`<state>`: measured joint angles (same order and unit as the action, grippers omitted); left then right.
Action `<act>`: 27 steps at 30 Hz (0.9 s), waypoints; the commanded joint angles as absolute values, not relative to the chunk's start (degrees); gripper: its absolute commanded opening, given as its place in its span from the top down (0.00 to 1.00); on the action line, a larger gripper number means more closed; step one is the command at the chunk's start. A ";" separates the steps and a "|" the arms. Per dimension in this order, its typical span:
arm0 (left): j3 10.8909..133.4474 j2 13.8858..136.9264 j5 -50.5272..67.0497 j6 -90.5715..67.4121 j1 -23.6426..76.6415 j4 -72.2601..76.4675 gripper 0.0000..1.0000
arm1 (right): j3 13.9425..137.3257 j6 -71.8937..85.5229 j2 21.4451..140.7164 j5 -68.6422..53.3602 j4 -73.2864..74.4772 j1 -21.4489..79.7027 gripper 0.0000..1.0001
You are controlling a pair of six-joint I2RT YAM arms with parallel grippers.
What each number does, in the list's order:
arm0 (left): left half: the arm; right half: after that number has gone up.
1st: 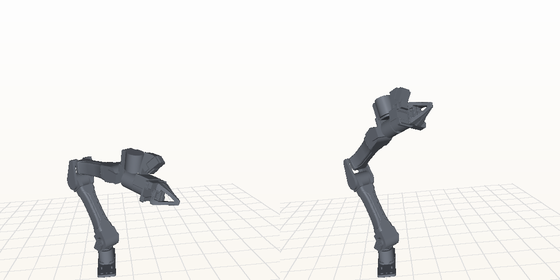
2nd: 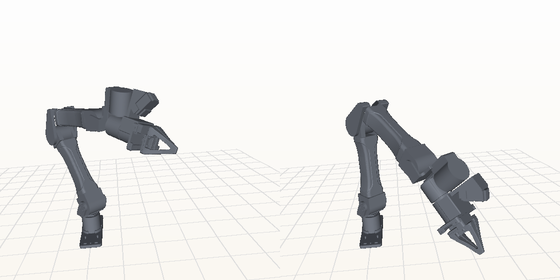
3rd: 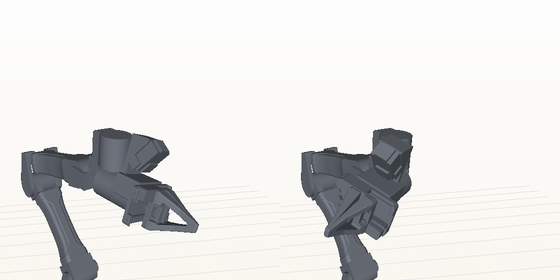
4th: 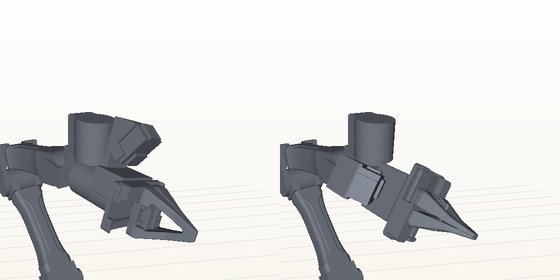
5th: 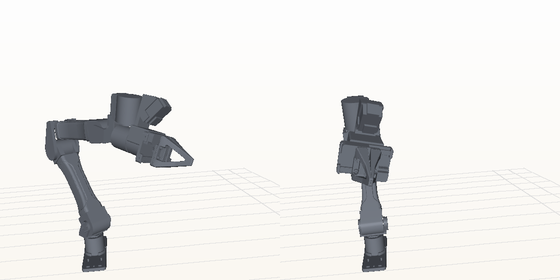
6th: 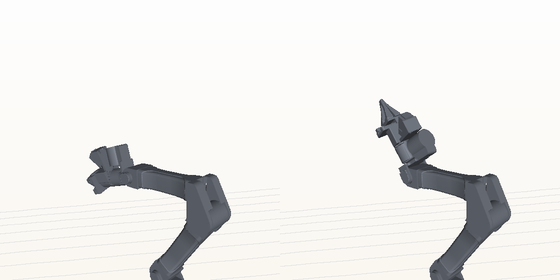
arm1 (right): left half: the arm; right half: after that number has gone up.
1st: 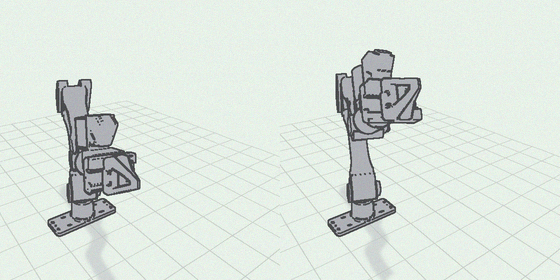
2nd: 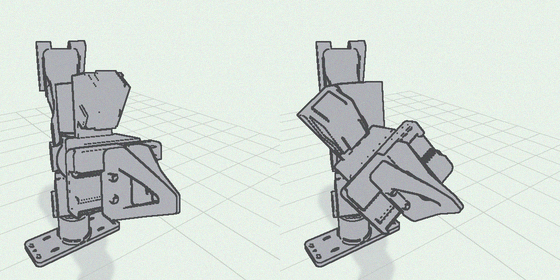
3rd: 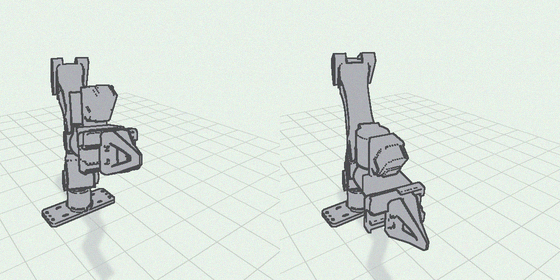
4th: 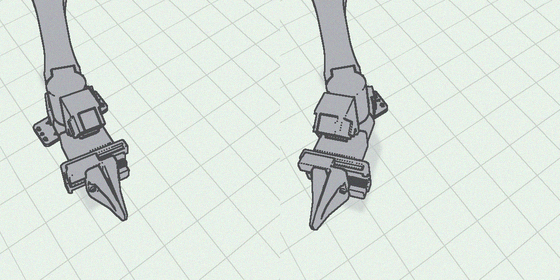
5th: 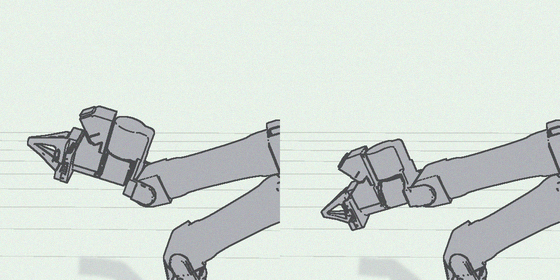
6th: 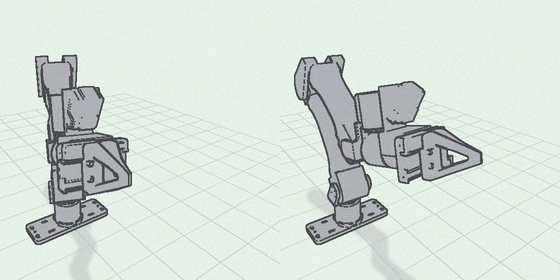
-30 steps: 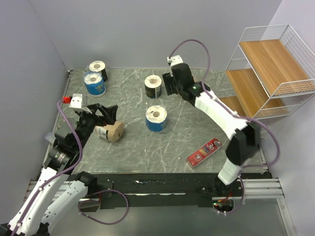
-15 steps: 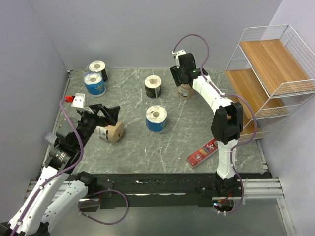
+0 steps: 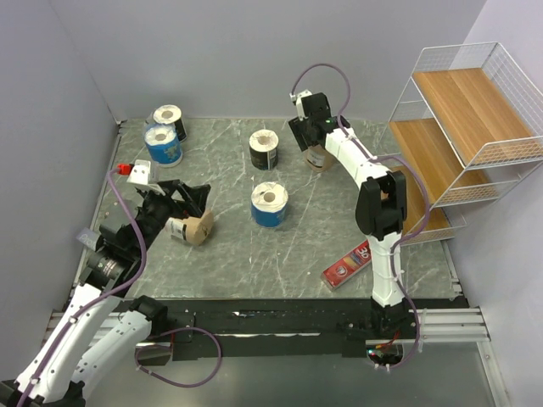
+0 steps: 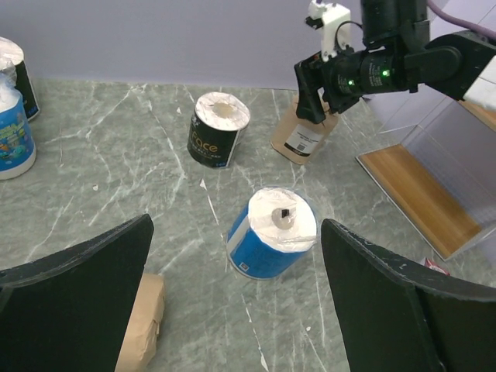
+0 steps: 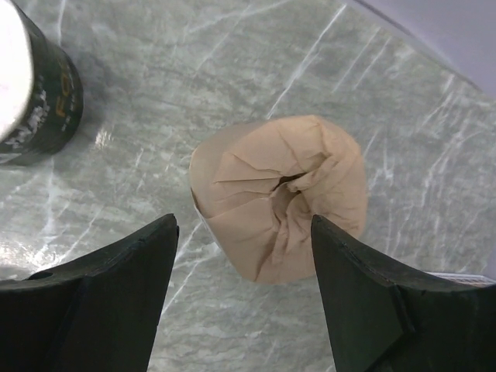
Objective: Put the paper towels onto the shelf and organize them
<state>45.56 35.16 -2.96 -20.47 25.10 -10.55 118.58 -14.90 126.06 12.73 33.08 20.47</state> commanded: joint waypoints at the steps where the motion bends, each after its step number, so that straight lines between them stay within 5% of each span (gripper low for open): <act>1: 46.85 34.98 -1.75 -20.74 25.31 -8.09 0.03 | 121.47 -14.94 127.09 12.83 34.80 19.42 0.24; 18: 47.02 35.51 -1.49 -20.65 25.31 -8.09 0.04 | 122.60 -17.58 131.83 11.69 33.40 18.90 0.28; 27: 47.20 36.21 -1.58 -20.48 25.31 -8.44 0.03 | 121.91 -20.47 130.17 15.37 32.17 19.86 0.50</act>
<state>45.56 35.99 -2.33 -20.45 25.10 -10.52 120.07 -18.37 131.83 12.53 33.91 19.25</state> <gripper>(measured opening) 0.966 0.531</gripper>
